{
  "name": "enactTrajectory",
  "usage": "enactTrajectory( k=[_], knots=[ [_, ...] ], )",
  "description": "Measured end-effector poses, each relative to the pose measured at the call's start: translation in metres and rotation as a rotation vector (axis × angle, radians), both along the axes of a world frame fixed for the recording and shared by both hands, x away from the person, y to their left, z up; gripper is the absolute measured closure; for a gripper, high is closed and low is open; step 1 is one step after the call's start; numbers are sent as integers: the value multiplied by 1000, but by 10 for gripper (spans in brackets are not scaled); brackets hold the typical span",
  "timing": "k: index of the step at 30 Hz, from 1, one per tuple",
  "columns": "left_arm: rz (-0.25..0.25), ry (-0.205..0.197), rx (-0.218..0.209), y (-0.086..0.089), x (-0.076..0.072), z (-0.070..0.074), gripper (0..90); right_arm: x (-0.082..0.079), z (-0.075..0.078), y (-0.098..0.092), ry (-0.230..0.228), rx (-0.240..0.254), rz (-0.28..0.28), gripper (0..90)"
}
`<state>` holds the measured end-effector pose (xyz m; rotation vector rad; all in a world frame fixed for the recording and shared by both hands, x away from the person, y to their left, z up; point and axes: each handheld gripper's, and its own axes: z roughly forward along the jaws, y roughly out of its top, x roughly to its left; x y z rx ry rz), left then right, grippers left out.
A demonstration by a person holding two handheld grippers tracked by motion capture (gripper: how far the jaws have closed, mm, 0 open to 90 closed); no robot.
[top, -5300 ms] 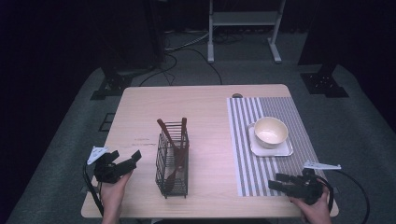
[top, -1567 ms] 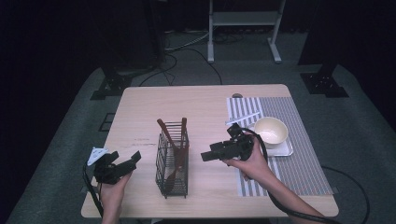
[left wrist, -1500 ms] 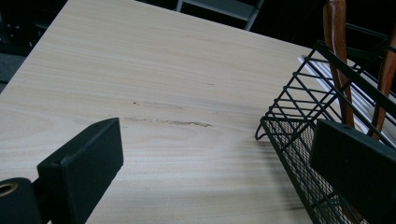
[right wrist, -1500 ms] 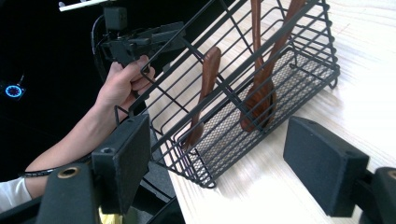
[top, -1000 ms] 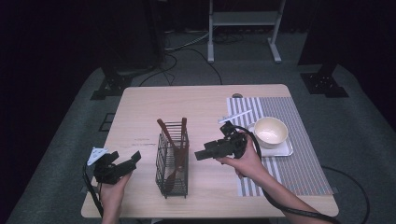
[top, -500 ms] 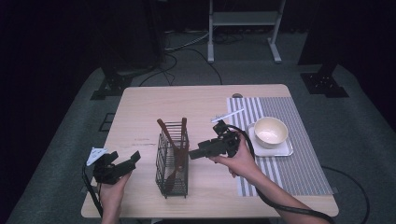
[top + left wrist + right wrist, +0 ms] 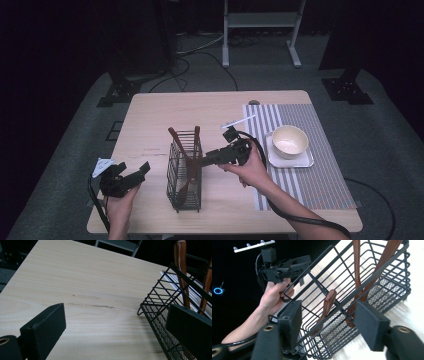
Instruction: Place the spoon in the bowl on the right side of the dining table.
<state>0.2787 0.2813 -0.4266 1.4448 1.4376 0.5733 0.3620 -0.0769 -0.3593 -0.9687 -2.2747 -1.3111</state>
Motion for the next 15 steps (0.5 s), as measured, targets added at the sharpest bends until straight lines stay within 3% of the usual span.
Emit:
enactTrajectory(
  k=[15],
  knots=[
    [6, 1, 3, 0, 0, 0, 22, 1, 0, 7, -14, -6, -9, 667]
  ],
)
